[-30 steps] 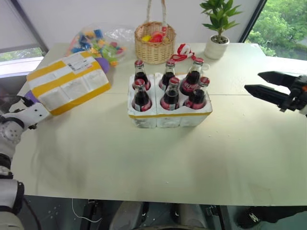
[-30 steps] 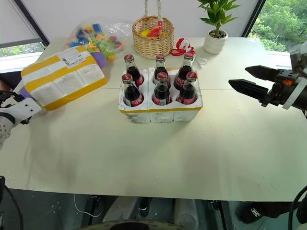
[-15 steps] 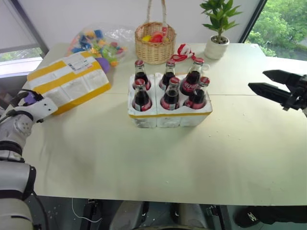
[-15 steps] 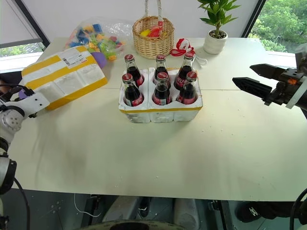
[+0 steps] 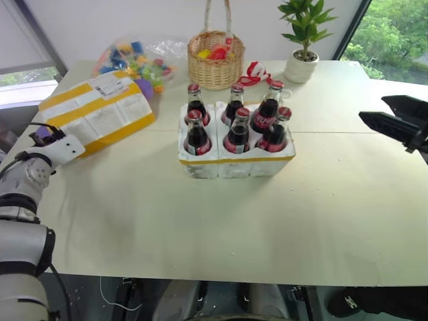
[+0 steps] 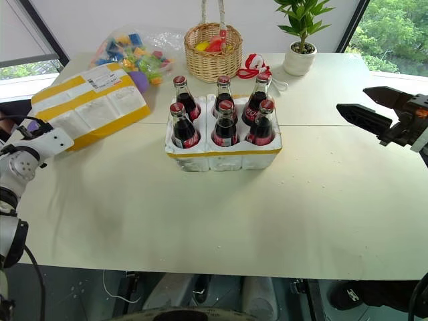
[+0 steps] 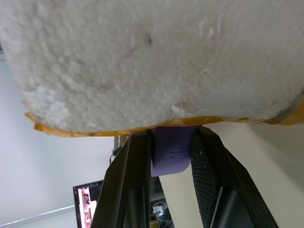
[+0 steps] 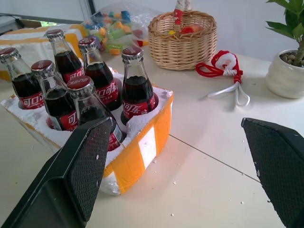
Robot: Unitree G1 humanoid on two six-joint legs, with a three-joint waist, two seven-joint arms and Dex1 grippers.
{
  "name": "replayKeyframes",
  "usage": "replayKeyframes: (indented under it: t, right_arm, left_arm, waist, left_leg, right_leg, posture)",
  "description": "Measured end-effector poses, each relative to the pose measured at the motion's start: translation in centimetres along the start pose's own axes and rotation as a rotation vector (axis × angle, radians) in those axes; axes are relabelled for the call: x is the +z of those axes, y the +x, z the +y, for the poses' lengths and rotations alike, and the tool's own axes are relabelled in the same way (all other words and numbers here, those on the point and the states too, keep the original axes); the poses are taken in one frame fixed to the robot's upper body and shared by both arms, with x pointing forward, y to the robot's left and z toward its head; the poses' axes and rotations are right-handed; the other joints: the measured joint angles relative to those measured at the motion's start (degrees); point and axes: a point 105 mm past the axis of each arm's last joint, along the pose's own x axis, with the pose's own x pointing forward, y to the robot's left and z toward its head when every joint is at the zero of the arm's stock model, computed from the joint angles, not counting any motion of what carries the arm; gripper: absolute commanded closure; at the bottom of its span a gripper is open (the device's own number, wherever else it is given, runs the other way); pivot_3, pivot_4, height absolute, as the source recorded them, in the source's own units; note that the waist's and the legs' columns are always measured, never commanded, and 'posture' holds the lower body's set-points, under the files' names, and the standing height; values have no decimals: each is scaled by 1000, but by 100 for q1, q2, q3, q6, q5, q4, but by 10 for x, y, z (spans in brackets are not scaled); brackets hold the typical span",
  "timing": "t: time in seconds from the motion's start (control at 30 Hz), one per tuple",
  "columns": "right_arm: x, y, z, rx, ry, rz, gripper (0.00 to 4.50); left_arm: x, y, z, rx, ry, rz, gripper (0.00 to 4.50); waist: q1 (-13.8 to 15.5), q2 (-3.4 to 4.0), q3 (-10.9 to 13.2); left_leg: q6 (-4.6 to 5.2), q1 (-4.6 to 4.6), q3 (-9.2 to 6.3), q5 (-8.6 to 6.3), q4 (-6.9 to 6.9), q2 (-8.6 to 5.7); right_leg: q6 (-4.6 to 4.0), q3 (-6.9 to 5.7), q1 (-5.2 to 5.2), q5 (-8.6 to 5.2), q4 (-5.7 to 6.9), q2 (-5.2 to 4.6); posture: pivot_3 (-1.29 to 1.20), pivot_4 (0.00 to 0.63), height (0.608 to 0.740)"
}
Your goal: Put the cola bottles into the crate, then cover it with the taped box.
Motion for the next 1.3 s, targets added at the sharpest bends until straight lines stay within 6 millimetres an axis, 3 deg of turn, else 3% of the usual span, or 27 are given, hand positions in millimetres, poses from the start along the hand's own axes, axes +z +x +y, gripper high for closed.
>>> replayKeyframes:
  t: [0.13,0.27,0.53,0.7,1.0,1.17,1.3]
  right_arm:
    - [0,1,1,-2,-5,0,0]
    - [1,4,1,-2,-8,-3,0]
    - [-1,12,4,12,-2,-4,0]
    - [2,13,4,11,-5,-10,0]
    - [-4,18,2,13,16,5,0]
    - [-6,21,0,14,26,-3,0]
    - [-12,24,-3,18,29,19,0]
  left_arm:
    - [0,0,0,2,-2,-4,3334]
    - [1,0,0,1,-1,-13,4360]
    - [-1,-2,7,20,-23,-14,4360]
    - [-6,-6,30,74,-40,-30,4360]
    - [5,-22,101,239,-128,-156,4360]
    - [37,-35,133,264,-168,-306,4360]
    - [97,-61,157,225,-175,-520,4360]
  waist:
    - [0,0,0]
    - [0,0,0]
    - [-3,-1,0]
    - [-4,-2,0]
    - [-8,-2,0]
    - [3,-2,1]
    - [-5,-2,1]
  left_leg:
    - [0,0,0,0,1,0]
    - [0,0,0,0,1,0]
    - [0,0,0,1,2,0]
    - [0,-1,0,1,2,0]
    - [0,0,0,1,3,0]
    - [0,-1,0,1,8,0]
    - [1,-3,0,1,14,0]
  right_leg:
    - [0,0,1,0,0,0]
    - [0,0,0,0,1,0]
    - [0,0,0,0,3,0]
    - [0,0,-1,0,3,0]
    - [0,0,-1,0,4,0]
    - [0,0,2,0,4,0]
    - [0,1,5,0,4,0]
  posture:
    - [0,150,732]
    - [0,150,732]
    - [0,150,732]
    - [0,150,732]
    - [0,150,732]
    - [0,150,732]
    - [0,150,732]
